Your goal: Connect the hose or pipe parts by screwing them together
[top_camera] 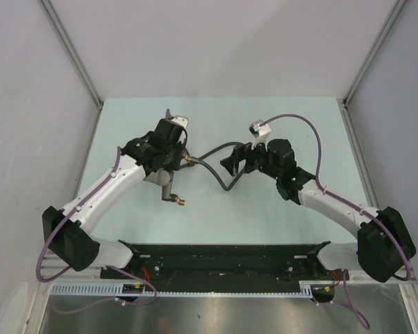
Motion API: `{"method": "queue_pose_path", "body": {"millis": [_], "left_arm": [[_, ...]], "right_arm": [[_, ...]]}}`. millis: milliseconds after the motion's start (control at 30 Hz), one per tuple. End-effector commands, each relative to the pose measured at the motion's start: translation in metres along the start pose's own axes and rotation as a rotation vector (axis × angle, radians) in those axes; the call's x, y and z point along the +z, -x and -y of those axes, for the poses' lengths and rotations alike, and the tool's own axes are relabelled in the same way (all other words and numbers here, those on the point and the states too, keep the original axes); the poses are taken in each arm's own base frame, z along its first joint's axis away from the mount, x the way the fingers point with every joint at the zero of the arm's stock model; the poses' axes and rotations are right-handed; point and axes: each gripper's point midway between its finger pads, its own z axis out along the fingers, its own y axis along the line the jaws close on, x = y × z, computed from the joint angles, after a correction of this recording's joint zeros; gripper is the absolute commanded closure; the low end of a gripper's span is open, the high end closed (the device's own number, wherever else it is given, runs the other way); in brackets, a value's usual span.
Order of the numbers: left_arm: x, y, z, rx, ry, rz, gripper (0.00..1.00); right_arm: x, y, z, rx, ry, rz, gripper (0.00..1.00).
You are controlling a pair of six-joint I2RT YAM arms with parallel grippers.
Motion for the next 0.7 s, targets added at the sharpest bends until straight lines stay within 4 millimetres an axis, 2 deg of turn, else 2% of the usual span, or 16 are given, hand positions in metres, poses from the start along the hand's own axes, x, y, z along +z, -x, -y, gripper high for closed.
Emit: {"method": "queue_pose_path", "body": {"millis": [0, 33, 67, 167, 200, 267, 367, 467, 600, 633, 667], "left_arm": [[-0.003, -0.019, -0.031, -0.013, 0.083, -0.084, 1.0], [0.004, -0.036, -0.026, -0.027, 0.026, -0.136, 1.0], [0.007, -0.043, -0.031, -0.046, 0.019, -0.161, 1.0], [0.019, -0.06, -0.069, -0.07, 0.175, -0.215, 1.0], [0.023, -0.064, -0.075, -0.081, 0.195, -0.228, 1.0], [0.036, -0.079, -0.067, -0.11, 0.131, -0.293, 1.0], [0.057, -0.092, -0.072, -0.15, 0.143, -0.353, 1.0], [0.076, -0.098, -0.073, -0.165, 0.157, -0.393, 1.0], [0.099, -0.099, -0.071, -0.175, 0.159, -0.428, 1.0], [0.103, -0.094, -0.071, -0.178, 0.16, -0.423, 1.0], [0.111, -0.098, -0.071, -0.173, 0.162, -0.449, 1.0]], "right_arm": [[-0.018, -0.024, 0.032, 0.075, -0.2, -0.087, 0.0], [-0.019, -0.026, 0.033, 0.077, -0.208, -0.094, 0.0], [-0.019, -0.03, 0.035, 0.077, -0.217, -0.109, 0.0], [-0.018, -0.04, 0.038, 0.079, -0.227, -0.141, 0.0], [-0.018, -0.042, 0.038, 0.08, -0.226, -0.146, 0.0], [-0.017, -0.043, 0.036, 0.079, -0.21, -0.155, 0.0], [-0.019, -0.041, 0.034, 0.068, -0.201, -0.149, 0.0], [-0.024, -0.036, 0.033, 0.06, -0.204, -0.136, 0.0], [-0.032, -0.027, 0.028, 0.052, -0.192, -0.103, 0.0], [-0.034, -0.024, 0.027, 0.05, -0.19, -0.091, 0.0], [-0.035, -0.024, 0.028, 0.052, -0.197, -0.087, 0.0]]}}
